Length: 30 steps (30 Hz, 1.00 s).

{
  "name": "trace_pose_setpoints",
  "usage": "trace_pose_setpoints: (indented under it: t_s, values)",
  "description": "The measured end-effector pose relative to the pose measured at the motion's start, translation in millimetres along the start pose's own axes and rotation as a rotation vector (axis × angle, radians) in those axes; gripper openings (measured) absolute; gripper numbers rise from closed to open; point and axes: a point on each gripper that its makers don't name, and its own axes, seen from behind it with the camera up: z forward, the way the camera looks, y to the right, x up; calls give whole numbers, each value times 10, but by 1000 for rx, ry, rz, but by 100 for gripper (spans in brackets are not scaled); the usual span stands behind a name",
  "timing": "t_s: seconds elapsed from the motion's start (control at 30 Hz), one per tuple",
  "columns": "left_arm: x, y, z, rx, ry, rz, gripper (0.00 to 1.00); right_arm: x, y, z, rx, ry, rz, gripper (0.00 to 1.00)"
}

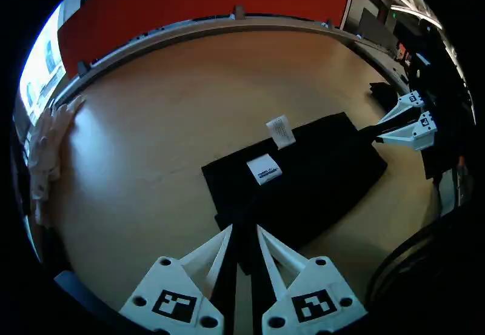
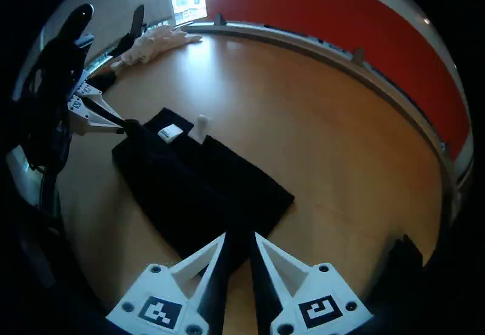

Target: Fold towel

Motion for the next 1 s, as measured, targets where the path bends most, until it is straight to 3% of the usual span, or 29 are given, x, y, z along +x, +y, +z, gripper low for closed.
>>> trace_pose_setpoints:
  t_s: [0.1, 0.3, 0.4, 0.47, 0.83, 1.0]
  values:
    - [-9, -75, 57, 29, -1, 8, 27, -23, 31, 45, -12, -8, 5, 33]
    - [-29, -155, 138, 59, -9, 29, 40, -49, 106, 103, -41, -17, 4, 50]
    - [-41, -186, 153, 67, -13, 26, 41, -56, 113, 120, -42, -22, 3, 52]
    - [-41, -200, 153, 71, -13, 20, 41, -50, 137, 125, -50, -20, 0, 58]
    - [94, -349, 174, 113, 8, 9, 42, 74, 294, 149, -99, -2, 2, 65]
    - [150, -409, 163, 124, 16, -4, 55, 156, 388, 147, -128, 17, 13, 67]
